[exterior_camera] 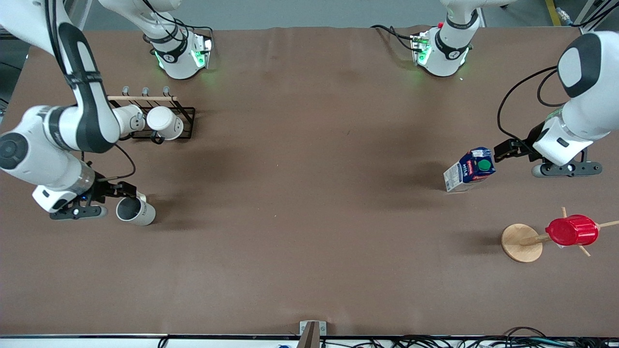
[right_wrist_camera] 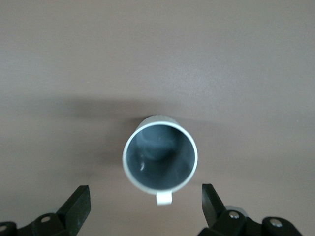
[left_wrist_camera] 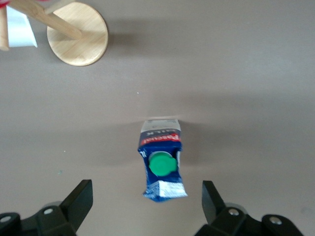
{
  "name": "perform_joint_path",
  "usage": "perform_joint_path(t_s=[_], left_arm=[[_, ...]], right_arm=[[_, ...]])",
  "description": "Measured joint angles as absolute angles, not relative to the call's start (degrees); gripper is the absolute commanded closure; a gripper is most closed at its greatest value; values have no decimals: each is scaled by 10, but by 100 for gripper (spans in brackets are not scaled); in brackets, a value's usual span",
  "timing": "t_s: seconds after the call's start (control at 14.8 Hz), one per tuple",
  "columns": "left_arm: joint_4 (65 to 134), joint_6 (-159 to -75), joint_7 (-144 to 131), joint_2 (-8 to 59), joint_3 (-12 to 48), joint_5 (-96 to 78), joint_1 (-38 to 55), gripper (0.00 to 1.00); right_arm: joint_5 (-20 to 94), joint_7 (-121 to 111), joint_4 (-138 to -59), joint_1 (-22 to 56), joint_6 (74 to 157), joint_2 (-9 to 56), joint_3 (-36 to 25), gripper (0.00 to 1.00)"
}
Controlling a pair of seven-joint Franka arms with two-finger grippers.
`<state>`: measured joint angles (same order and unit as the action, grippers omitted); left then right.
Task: Place cup and milk on table
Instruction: 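Grasp the white mug with the right gripper while the left gripper grasps the milk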
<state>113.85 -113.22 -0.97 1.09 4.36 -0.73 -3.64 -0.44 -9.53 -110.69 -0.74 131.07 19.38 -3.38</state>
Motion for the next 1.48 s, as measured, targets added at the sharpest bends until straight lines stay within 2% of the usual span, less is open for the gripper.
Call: perform_joint_path(t_s=[0.2, 0.61, 0.67, 0.74, 0.94, 1.01, 1.08, 1.35, 1.48], left_arm=[[1187, -1184, -9, 11, 45, -7, -37, 2], [1237, -1254, -9, 21, 47, -7, -33, 2], [1252, -1275, -9, 23, 48, -7, -33, 2], [1268, -1295, -9, 24, 48, -7, -33, 2], [1294, -1326, -9, 28, 48, -7, -33, 3], [1296, -1327, -9, 30, 48, -7, -33, 3], [1296, -1328, -9, 31, 48, -7, -33, 3], [1296, -1329, -9, 34, 48, -7, -32, 5], [1299, -1329, -9, 35, 48, -7, -32, 9]], right_arm=[[-15, -117, -1109, -14, 1357, 229, -37, 0], [-15, -133, -1118, -24, 1408, 256, -38, 1], [-15, -133, -1124, -24, 1422, 261, -38, 7], [-15, -133, -1130, -24, 1433, 266, -38, 21], [-16, -133, -1134, -25, 1444, 275, -38, 77], [-16, -133, -1134, -25, 1444, 276, -38, 90], [-15, -133, -1134, -25, 1444, 274, -37, 98], [-10, -128, -1133, -33, 1444, 274, -39, 100], [18, -117, -1129, -40, 1442, 274, -40, 100]])
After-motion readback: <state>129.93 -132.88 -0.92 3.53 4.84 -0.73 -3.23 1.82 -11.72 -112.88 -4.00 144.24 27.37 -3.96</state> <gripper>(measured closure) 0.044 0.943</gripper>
